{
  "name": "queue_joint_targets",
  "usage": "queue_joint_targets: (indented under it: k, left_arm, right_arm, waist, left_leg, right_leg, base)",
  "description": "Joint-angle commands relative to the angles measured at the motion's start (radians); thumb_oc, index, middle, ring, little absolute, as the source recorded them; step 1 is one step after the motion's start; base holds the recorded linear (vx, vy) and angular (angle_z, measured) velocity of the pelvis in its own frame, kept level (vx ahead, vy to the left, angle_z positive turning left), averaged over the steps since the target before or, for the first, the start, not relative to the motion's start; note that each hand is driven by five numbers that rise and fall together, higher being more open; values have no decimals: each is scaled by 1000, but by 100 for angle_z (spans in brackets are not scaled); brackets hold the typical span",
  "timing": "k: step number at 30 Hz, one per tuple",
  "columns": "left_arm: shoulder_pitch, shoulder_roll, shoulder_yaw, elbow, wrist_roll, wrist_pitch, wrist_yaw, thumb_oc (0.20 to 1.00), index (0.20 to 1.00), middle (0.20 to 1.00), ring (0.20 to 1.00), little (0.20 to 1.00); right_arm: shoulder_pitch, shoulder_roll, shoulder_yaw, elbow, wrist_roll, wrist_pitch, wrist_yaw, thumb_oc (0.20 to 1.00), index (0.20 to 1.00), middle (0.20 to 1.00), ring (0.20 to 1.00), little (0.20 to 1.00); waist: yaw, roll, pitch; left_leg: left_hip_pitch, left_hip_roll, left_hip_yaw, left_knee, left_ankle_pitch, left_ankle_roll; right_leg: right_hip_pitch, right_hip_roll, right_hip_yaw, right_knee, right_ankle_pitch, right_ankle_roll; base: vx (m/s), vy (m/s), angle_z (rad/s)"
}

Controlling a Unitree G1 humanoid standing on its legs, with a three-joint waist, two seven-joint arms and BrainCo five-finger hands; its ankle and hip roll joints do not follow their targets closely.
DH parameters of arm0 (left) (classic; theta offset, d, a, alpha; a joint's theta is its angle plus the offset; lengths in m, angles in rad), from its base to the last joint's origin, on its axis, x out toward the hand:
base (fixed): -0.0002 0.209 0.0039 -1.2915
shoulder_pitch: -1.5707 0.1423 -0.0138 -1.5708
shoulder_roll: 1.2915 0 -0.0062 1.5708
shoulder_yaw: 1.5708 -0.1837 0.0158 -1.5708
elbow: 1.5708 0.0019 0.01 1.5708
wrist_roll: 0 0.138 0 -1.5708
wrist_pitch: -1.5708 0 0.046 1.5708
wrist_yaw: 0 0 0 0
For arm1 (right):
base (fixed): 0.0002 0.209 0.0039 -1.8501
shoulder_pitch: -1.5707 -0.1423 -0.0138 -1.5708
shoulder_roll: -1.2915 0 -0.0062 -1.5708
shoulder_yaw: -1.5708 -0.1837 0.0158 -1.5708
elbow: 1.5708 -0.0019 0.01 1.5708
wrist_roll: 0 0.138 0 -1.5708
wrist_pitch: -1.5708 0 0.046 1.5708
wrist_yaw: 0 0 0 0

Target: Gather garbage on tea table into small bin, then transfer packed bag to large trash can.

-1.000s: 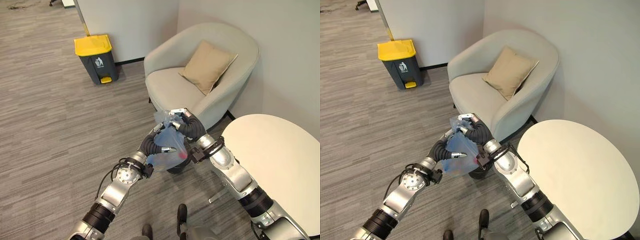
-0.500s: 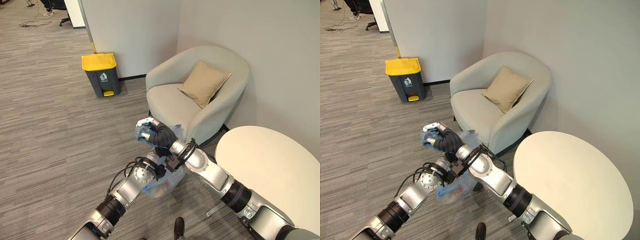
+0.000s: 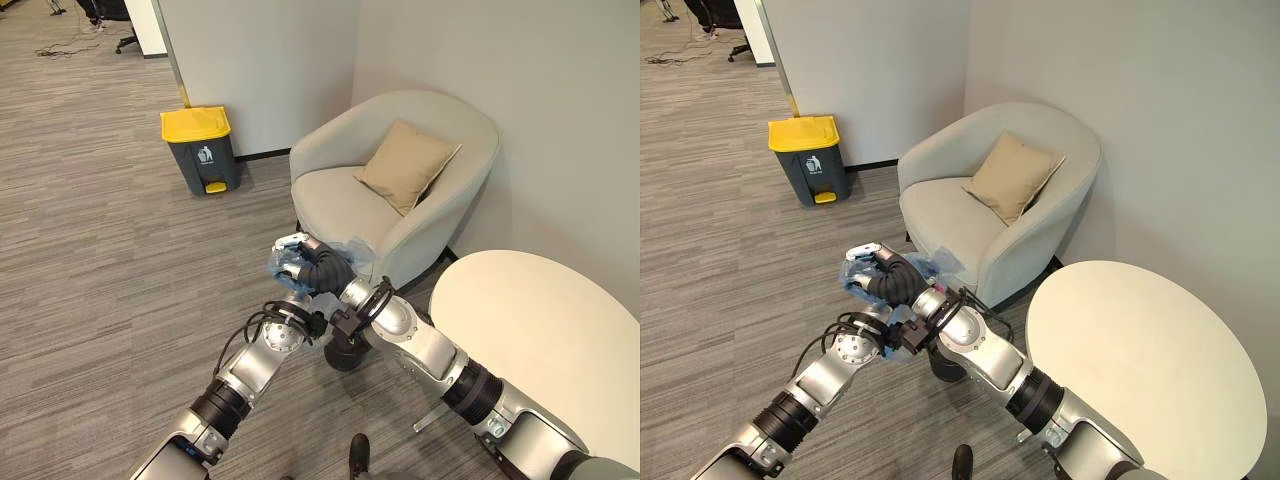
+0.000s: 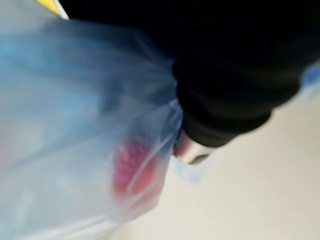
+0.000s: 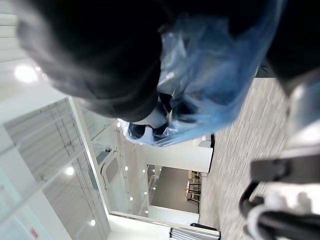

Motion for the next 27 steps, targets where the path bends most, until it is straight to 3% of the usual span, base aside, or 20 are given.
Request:
queue_joint_targets:
  k: [1,6,7,11,12,18,19,25,26,27]
  left_arm:
    - [-35,-7,43,-77,-26,-83,6,200,200,200,200,200]
    - [38,8,97,-118,-49,-95,15,200,200,200,200,200]
    - [77,12,125,-129,-69,-101,21,200,200,200,200,200]
    - [124,21,157,-146,-88,-99,22,200,200,200,200,200]
    - [183,35,206,-161,-98,-95,13,200,200,200,200,200]
    - [312,50,309,-142,-114,-85,-37,200,200,200,200,200]
    - [394,61,383,-107,-148,-79,-84,200,200,200,200,200]
    - [479,82,460,-56,-148,-72,-146,200,200,200,200,200]
    - [587,102,581,14,-125,-56,-200,200,200,200,200,200]
    - [603,100,600,50,-119,-51,-202,200,200,200,200,200]
  right_arm:
    - [-80,-1,-76,-87,-190,-64,-16,1000,1000,1000,1000,1000]
    - [-69,-93,-141,-169,-438,-79,-77,1000,1000,1000,1000,1000]
    - [-58,-137,-176,-216,-552,-85,-109,1000,1000,1000,1000,1000]
    - [-17,-178,-209,-246,-643,-82,-135,1000,1000,1000,1000,1000]
    - [66,-211,-262,-263,-667,-84,-147,1000,1000,1000,1000,1000]
    - [311,-229,-401,-236,-552,-85,-104,1000,1000,1000,1000,1000]
    - [482,-229,-496,-145,-450,-67,-55,1000,1000,1000,1000,1000]
    - [609,-222,-583,-22,-386,-49,-8,1000,1000,1000,1000,1000]
    - [701,-234,-684,136,-401,-13,33,1000,1000,1000,1000,1000]
    - [709,-236,-689,176,-401,-14,31,1000,1000,1000,1000,1000]
  waist:
    - [10,6,9]
    - [8,8,5]
    - [7,10,4]
    - [5,13,1]
    - [-1,18,4]
    - [-11,25,0]
    - [-19,29,8]
    - [-22,34,14]
    - [-16,40,22]
    - [-12,40,25]
  left_leg:
    - [-9,5,-2,-2,-72,-21]
    - [-6,5,-2,-3,-73,-19]
    - [-4,5,-1,-3,-73,-18]
    - [-1,6,1,-4,-74,-17]
    - [0,6,2,-4,-73,-15]
    - [3,6,4,-5,-73,-15]
    - [4,5,5,-3,-72,-15]
    - [6,4,3,-1,-77,-16]
    - [-4,3,-4,6,-73,-18]
    - [-7,3,-7,11,-74,-19]
  right_leg:
    - [130,-39,16,37,-230,95]
    - [136,-39,15,33,-230,97]
    - [137,-38,16,33,-230,98]
    - [138,-39,18,31,-229,100]
    - [140,-39,19,31,-229,101]
    - [142,-40,19,29,-228,103]
    - [143,-40,16,31,-230,105]
    - [147,-40,10,34,-236,106]
    - [140,-42,-1,41,-240,103]
    - [140,-42,-3,44,-242,101]
  base:
    - [0,0,0]
    - [0,0,0]
    - [0,0,0]
    - [0,0,0]
    - [0,0,0]
    - [1,-2,-1]
    - [0,0,0]
    - [-5,-7,-5]
    - [-37,-10,-4]
    - [-36,-11,4]
